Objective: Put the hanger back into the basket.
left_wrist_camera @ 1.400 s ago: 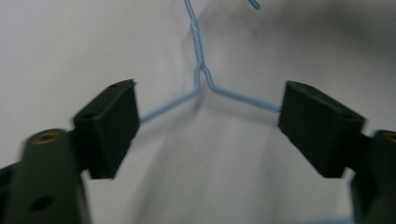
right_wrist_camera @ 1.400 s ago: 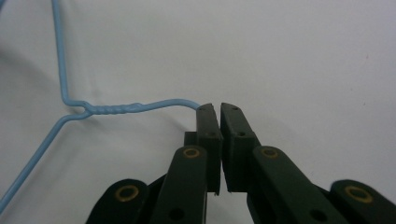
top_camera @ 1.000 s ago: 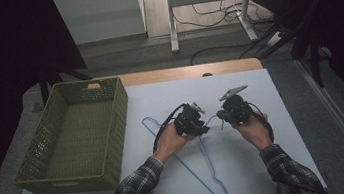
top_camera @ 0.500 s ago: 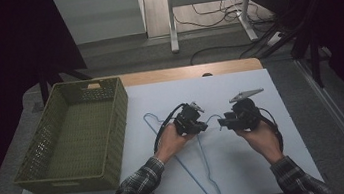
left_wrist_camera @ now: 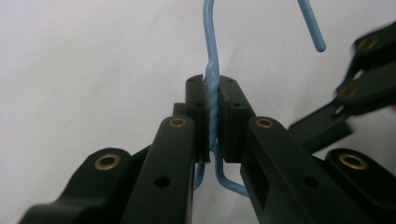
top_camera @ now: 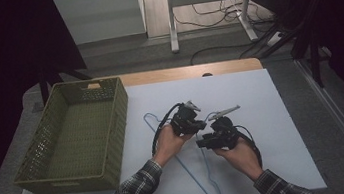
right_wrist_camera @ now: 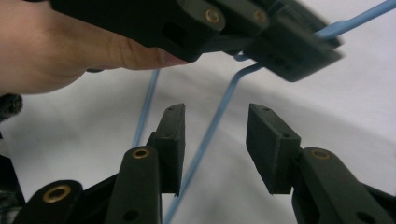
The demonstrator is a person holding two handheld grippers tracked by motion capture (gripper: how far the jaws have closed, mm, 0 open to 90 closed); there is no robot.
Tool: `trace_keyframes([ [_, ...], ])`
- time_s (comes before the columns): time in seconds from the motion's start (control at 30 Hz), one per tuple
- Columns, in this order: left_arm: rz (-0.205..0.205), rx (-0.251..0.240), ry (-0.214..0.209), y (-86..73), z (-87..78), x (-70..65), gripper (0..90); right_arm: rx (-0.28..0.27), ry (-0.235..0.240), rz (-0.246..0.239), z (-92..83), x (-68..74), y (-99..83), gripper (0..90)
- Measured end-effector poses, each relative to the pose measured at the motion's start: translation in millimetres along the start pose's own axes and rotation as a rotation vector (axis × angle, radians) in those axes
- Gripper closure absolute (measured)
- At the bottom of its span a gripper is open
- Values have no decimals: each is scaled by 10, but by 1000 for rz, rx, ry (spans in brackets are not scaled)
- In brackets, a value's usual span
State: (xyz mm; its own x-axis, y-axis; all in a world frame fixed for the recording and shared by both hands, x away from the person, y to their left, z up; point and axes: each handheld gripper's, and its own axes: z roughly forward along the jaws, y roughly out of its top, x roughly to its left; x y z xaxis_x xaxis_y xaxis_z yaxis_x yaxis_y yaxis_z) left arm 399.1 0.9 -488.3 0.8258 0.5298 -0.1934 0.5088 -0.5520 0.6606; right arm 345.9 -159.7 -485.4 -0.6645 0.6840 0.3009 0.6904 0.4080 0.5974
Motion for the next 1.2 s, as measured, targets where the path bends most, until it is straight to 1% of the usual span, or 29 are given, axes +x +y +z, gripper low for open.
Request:
trace_keyframes([
  [0.07,-4,-6,-7,-9,-15,3,849,11,-15,-2,47,15,-9,617],
  [0.13,-10,-18,-16,-17,-25,5,848,13,-19,-8,80,28,-23,678],
  [0.2,-16,-25,-27,-23,-43,9,847,14,-23,-10,90,42,-33,763],
  [0.23,-15,-35,-32,-26,-70,17,847,8,-22,3,87,49,-38,780],
  [0.27,-15,-35,-32,-26,-70,17,836,8,-22,3,87,49,-38,780],
  [0.3,-15,-35,-32,-26,-70,17,836,4,-19,44,61,45,-38,821],
  [0.33,-15,-44,-39,-26,-99,26,784,3,-4,69,36,34,-35,853],
  [0.37,-16,-57,-53,-24,-139,39,784,3,-4,69,36,34,-35,853],
  [0.4,-15,-66,-66,-21,-188,53,672,-10,42,81,-29,6,-22,873],
  [0.43,-12,-71,-76,-13,-244,63,672,-10,42,81,-29,6,-22,873],
  [0.47,-5,-78,-75,-6,-308,71,611,-2,8,48,-54,34,-8,873],
  [0.5,0,-82,-75,1,-380,79,549,-3,14,33,-81,42,-1,874],
  [0.53,1,-87,-80,7,-457,88,445,-5,32,14,-129,57,17,874],
  [0.57,3,-94,-88,8,-539,95,445,-5,32,14,-129,57,17,874],
  [0.6,5,-97,-97,6,-619,98,411,-5,23,-13,-155,63,29,874],
  [0.67,30,-83,-76,-8,-777,89,356,-8,36,-41,-215,67,54,874],
  [0.7,44,-73,-74,-22,-844,91,327,-5,35,-60,-248,66,66,874],
  [0.77,47,-37,-68,-65,-945,94,275,-5,51,-96,-317,68,87,874],
  [0.8,53,-21,-82,-96,-976,97,257,-4,55,-116,-353,69,95,874],
  [0.83,58,-3,-80,-125,-998,95,234,-2,59,-132,-387,69,101,874],
  [0.93,103,40,-71,-211,-1011,74,278,-2,85,-169,-478,67,103,874],
  [0.97,129,58,-87,-232,-1000,78,323,-1,98,-173,-498,67,100,874],
  [1.0,161,76,-100,-248,-983,78,400,3,118,-191,-515,73,89,874],
  [1.03,183,87,-101,-257,-955,70,445,7,126,-199,-515,82,81,874],
  [1.07,222,117,-141,-255,-901,54,482,10,133,-208,-511,88,73,874],
  [1.1,222,117,-141,-255,-901,54,503,10,133,-208,-511,88,73,874],
  [1.13,237,128,-149,-250,-877,38,544,16,145,-219,-497,99,60,874],
  [1.17,250,141,-159,-244,-853,25,544,16,145,-219,-497,99,60,874],
  [1.2,277,161,-167,-226,-827,-5,592,24,151,-231,-490,103,53,874],
])
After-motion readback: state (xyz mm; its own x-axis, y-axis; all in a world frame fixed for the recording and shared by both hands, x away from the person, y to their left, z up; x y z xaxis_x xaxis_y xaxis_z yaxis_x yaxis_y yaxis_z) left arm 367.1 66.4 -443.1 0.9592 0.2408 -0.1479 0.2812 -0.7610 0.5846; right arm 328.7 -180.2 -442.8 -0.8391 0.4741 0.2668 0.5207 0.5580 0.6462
